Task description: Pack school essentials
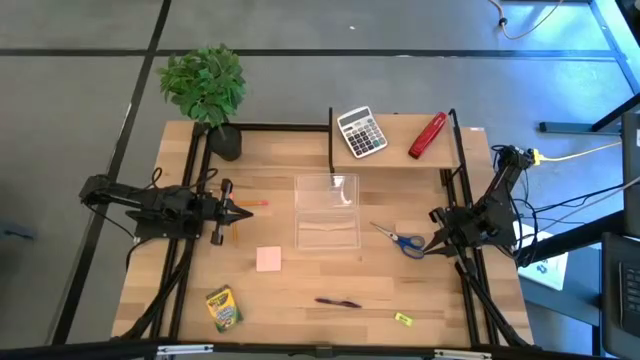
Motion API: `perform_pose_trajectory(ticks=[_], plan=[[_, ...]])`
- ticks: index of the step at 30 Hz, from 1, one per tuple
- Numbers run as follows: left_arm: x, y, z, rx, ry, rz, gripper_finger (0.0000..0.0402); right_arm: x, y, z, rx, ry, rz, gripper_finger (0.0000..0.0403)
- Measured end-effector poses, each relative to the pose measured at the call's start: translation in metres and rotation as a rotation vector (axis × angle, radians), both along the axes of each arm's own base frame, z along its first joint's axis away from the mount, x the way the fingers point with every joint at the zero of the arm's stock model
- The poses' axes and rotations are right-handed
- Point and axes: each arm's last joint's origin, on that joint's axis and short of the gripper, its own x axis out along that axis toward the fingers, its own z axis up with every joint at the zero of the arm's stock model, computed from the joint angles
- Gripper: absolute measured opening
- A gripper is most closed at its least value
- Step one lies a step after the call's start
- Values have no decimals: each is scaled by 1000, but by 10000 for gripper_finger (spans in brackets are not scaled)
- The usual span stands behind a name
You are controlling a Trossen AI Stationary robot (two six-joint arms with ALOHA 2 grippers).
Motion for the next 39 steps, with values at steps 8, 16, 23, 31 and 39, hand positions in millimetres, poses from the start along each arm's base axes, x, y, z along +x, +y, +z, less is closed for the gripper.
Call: perform_pose_trajectory(ticks=[8, 16, 23, 31, 39], plan=[[0, 0, 0, 0, 0, 0, 0, -1, -1, 8, 20, -70, -4, 26], [0, 0, 0, 0, 0, 0, 0, -1, -3, 15, 11, -141, -64, 25], [0, 0, 0, -1, 0, 0, 0, -1, -8, 22, -3, -201, -173, 7], [0, 0, 0, 0, 0, 0, 0, -3, -12, 34, -12, -227, -232, 3], [0, 0, 0, 0, 0, 0, 0, -11, -20, 78, -51, -197, -157, 2]])
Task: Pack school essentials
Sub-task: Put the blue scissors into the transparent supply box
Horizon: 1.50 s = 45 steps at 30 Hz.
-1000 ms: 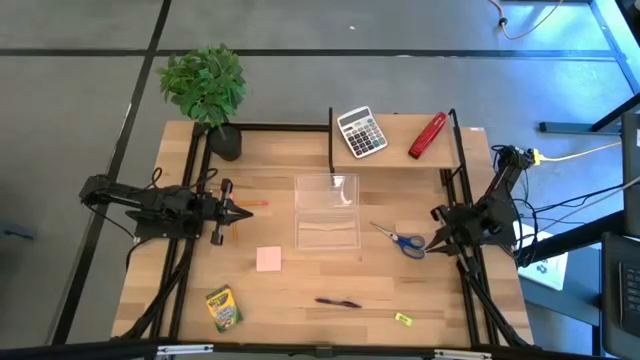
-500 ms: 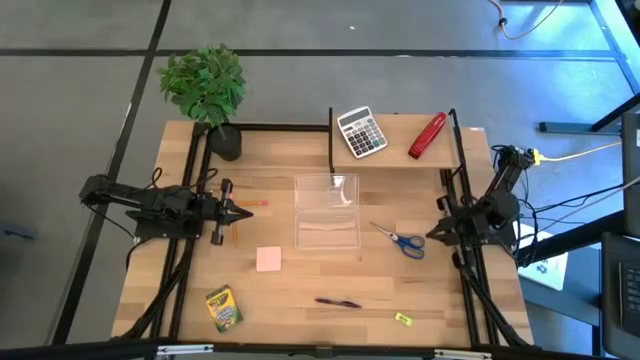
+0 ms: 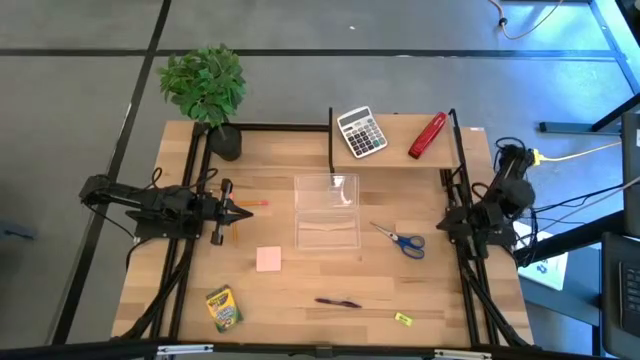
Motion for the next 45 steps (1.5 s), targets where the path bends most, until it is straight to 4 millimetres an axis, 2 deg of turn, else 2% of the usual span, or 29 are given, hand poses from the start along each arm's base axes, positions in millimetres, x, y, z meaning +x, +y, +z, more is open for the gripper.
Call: perform_pose_trajectory(ticks=[6, 10, 14, 19, 24, 28, 37, 42, 45], plan=[[0, 0, 0, 0, -1, 0, 0, -1, -6, 35, -1, 205, -100, 1], [0, 0, 0, 0, 0, 0, 0, -1, -4, 56, 73, 324, -47, 1], [0, 0, 0, 0, 0, 0, 0, -1, -1, 70, 68, 444, 27, 1], [0, 0, 0, 0, 0, 0, 0, 0, 0, 83, 68, 585, -8, 1], [0, 0, 0, 0, 0, 0, 0, 0, 4, 87, 98, 757, 2, 0], [0, 0, 0, 0, 0, 0, 0, 5, 14, 81, 129, 894, 22, 0], [0, 0, 2, 15, -21, 6, 0, 18, 31, 74, 228, 981, -72, 0], [-4, -1, 23, 25, -77, -56, 0, 22, 32, 73, 253, 959, -142, 0], [-8, -2, 38, 6, -52, -108, 0, 25, 29, 73, 292, 948, -189, 0]])
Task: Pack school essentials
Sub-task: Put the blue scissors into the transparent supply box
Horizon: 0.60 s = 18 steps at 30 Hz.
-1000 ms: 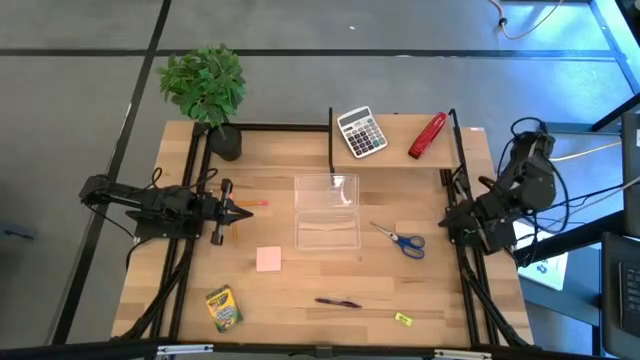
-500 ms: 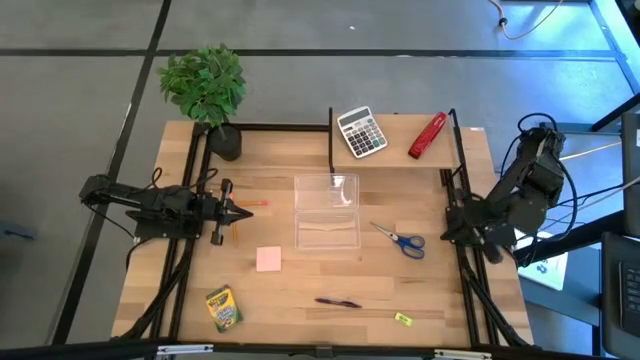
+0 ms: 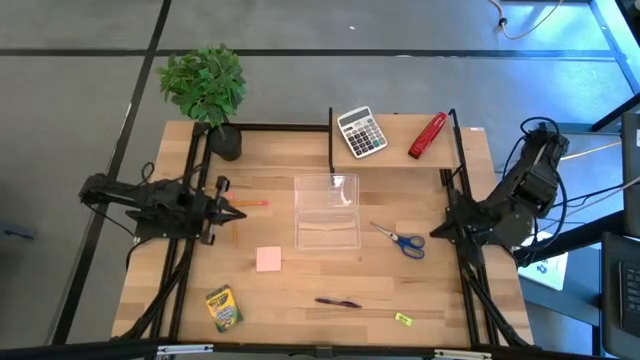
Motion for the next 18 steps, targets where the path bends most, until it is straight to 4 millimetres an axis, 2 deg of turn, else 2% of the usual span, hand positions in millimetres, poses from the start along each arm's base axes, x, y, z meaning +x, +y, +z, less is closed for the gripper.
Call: perform_pose_trajectory(ticks=[4, 9, 12, 18], plan=[[-4, 1, 26, -27, 88, -8, 0, 4, -4, 0, 5, 9, -45, 0], [2, -1, 58, -2, 225, -6, 0, 9, -10, -1, 28, 36, -80, 0], [12, -2, 78, 17, 325, -4, 0, 11, -12, -2, 42, 69, -90, 0], [44, -10, 113, 50, 496, -9, 0, 19, -12, -9, 90, 203, -65, 0]])
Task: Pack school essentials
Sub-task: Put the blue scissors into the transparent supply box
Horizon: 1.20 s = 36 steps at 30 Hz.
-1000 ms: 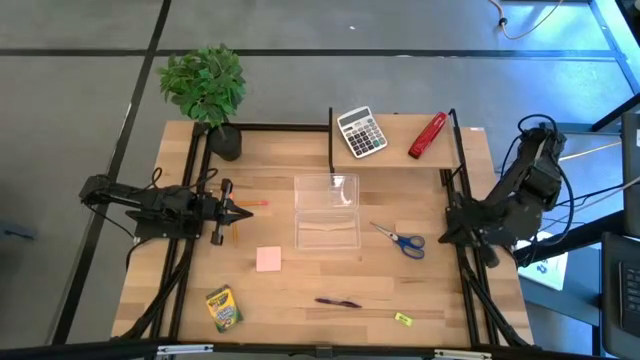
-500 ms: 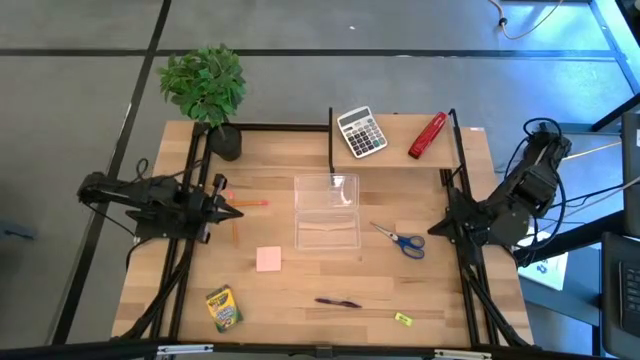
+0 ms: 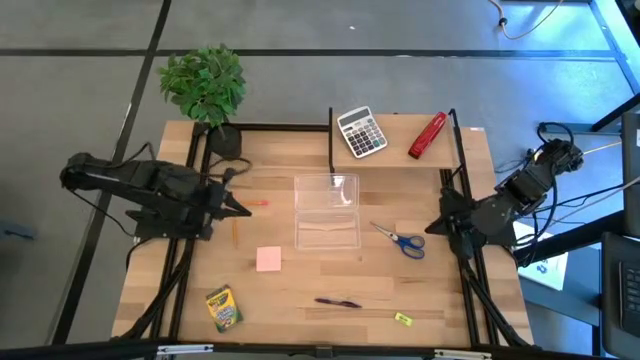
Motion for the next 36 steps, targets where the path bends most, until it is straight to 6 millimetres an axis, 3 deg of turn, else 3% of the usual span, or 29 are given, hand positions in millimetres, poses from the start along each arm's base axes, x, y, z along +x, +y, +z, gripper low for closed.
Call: perform_pose_trajectory(ticks=[9, 26, 36], plan=[[40, -19, 21, 33, 122, -52, 0, 22, 16, -22, 20, 270, 47, 8], [62, -30, 18, 22, 171, -17, 0, 52, 28, -46, -57, 414, 71, 143], [67, -36, 21, -10, 126, -30, 0, 61, 34, -99, -110, 571, 9, 150]])
